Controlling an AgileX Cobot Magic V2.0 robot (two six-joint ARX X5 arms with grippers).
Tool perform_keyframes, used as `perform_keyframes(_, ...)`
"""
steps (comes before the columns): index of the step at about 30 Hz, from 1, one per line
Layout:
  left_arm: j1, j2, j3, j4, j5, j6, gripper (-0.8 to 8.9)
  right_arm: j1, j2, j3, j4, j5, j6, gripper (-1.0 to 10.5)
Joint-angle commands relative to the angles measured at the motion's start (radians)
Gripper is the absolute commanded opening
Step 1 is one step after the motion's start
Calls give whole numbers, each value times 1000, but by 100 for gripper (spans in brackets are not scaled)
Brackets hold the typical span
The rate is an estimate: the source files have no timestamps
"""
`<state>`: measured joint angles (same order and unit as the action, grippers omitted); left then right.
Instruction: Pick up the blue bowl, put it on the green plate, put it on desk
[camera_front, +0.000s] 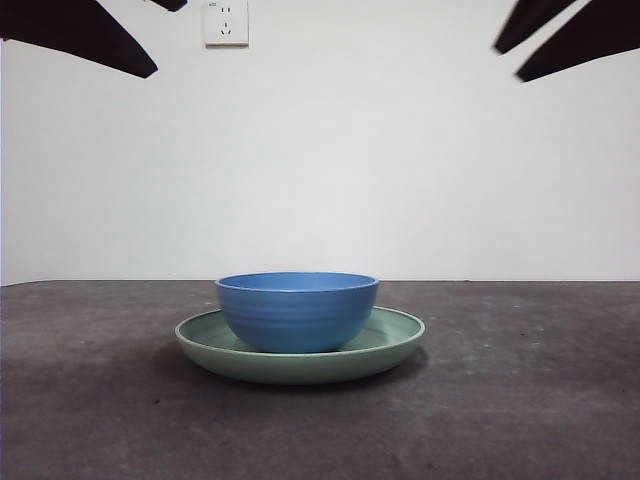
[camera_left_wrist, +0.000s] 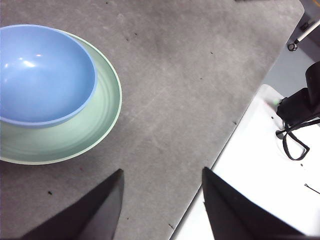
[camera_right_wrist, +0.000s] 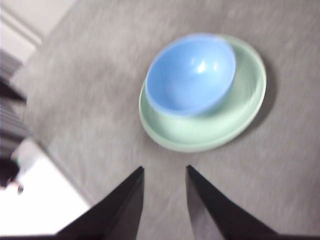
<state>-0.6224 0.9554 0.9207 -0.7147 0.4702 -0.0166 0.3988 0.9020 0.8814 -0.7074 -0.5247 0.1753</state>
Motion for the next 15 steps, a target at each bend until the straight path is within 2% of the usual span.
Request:
perform_keyframes(1, -6, 6, 9, 4, 2, 5, 249, 21, -24, 18, -88, -3, -71, 134)
perform_keyframes(6, -6, 6, 9, 4, 2, 5, 249, 51, -67, 17, -185, -2, -128, 134)
perform_keyframes(15, -6, 6, 9, 3, 2, 5, 249, 56, -74, 17, -174, 1, -131, 134)
